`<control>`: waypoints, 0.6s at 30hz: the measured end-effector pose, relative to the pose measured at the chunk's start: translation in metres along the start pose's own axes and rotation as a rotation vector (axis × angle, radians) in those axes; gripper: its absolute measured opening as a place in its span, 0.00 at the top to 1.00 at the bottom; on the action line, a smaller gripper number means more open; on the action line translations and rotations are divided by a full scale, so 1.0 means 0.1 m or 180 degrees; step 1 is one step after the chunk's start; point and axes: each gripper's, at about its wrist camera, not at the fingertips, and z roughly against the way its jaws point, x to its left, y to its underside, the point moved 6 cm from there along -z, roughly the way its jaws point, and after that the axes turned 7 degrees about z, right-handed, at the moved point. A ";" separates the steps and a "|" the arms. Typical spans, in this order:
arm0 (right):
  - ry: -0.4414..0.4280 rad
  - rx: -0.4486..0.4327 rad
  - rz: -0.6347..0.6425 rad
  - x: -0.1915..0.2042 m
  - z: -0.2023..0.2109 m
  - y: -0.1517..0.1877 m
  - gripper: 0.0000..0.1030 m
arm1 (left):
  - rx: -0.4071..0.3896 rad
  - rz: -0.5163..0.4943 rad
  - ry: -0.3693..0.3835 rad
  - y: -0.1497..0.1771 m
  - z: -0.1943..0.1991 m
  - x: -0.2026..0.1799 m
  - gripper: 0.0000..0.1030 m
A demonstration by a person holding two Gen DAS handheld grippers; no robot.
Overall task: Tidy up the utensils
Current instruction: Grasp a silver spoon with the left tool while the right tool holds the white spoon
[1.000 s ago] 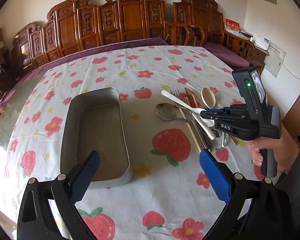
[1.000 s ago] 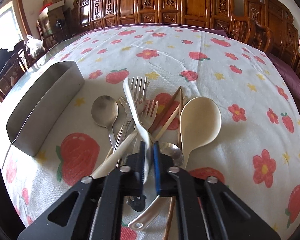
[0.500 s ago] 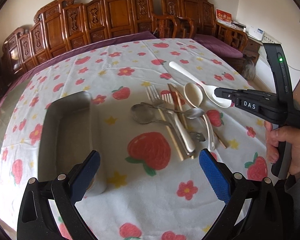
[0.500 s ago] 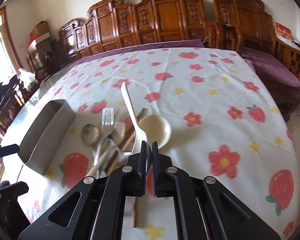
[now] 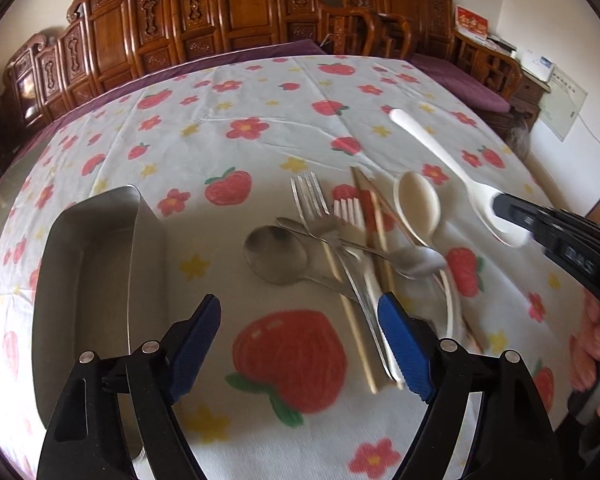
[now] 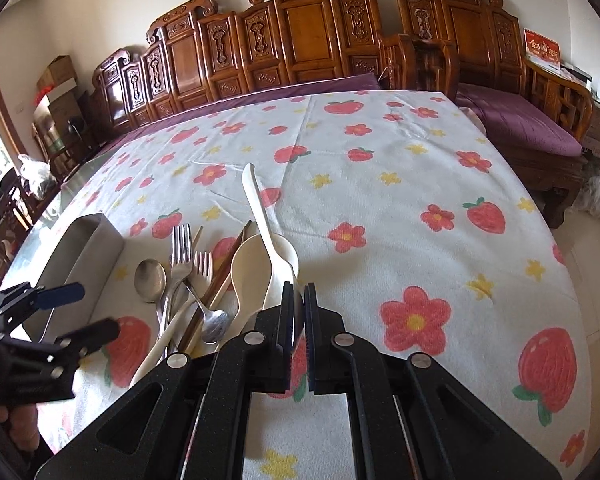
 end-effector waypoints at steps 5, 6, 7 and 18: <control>-0.0019 0.0006 0.0010 0.03 -0.01 0.00 0.94 | 0.0020 0.0131 -0.0137 -0.16 -0.21 0.17 0.31; -0.0022 0.0007 0.0011 0.03 -0.02 -0.01 0.94 | 0.0033 0.0153 -0.0142 -0.18 -0.24 0.19 0.33; -0.0028 0.0008 0.0011 0.03 -0.02 -0.01 0.94 | 0.0044 0.0168 -0.0139 -0.21 -0.28 0.20 0.34; -0.0071 0.0017 0.0038 0.09 -0.04 -0.02 0.94 | 0.0244 0.0310 -0.0146 -0.25 -0.59 0.25 0.48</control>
